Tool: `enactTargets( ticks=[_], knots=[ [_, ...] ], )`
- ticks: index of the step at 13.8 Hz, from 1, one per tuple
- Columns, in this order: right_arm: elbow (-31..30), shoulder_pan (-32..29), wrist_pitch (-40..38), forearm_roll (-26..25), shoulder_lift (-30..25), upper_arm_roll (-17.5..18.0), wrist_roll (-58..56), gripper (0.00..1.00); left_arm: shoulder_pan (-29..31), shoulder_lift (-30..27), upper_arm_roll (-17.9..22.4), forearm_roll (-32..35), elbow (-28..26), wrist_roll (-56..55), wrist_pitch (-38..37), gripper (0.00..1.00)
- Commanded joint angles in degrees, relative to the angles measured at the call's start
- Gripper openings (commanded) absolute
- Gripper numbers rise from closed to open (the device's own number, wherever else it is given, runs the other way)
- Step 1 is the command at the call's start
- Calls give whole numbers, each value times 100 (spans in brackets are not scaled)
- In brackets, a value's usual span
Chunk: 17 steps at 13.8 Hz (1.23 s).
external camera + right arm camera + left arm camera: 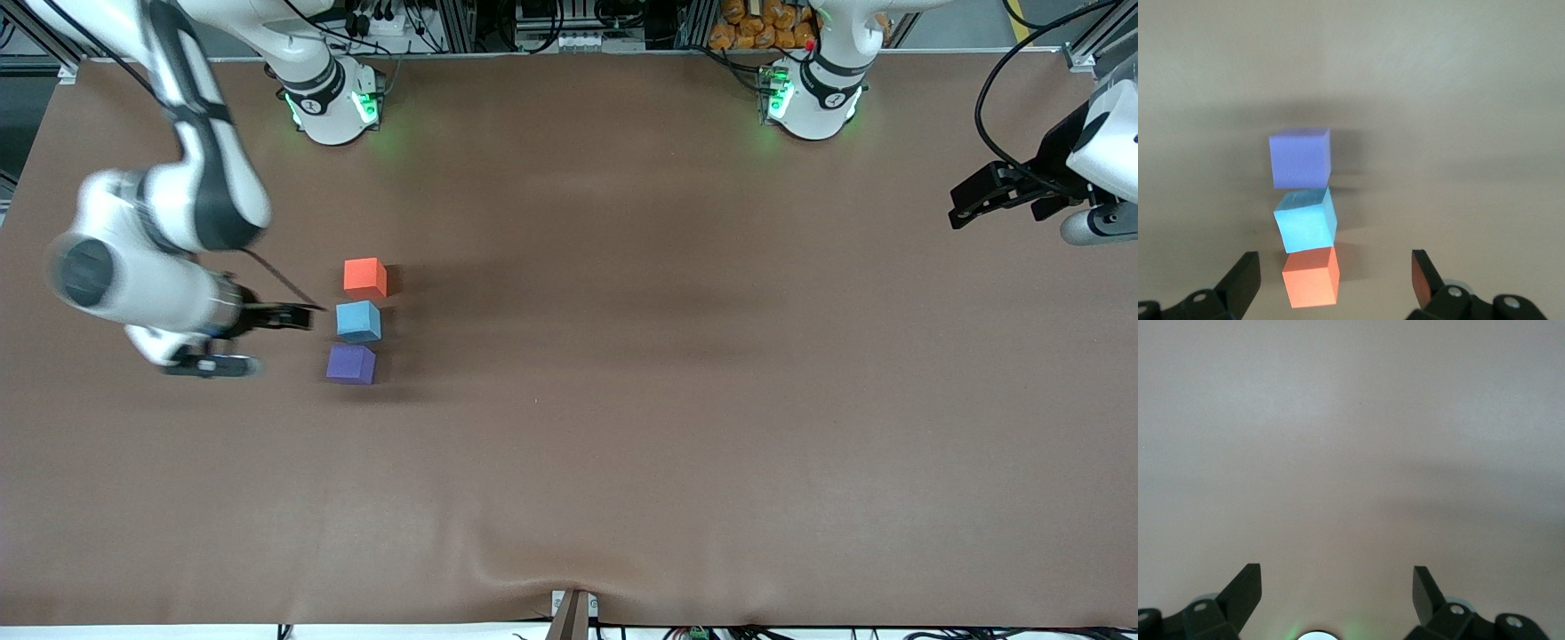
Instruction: Place blue block between orange and purple blocks
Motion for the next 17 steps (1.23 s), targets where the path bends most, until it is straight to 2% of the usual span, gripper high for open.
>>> enactTargets(
  ticks=[1,3,5,7,10,17],
  knots=[
    [-142,-350,-169,75,-865,113,-119,100,53,-120,-26,-7,-82,58,16,100],
    [137,-439,-720,67,-1113,26,-644,100,53,-120,18,2,-73,84,16,100],
    [1154,-412,-1712,23,-1079,-159,-936,100,53,-120,18,150,-46,128,16,100],
    [1755,-430,-2400,-74,-1061,-142,-937,100,62,-120,18,178,-73,137,16,100],
    [1950,-421,-2937,-188,-1105,-151,-902,100,123,-67,18,178,-73,146,25,100],
    [2003,-447,-3027,-241,-1114,-177,-867,100,246,-172,-17,108,-231,268,-1,100]
  ],
)
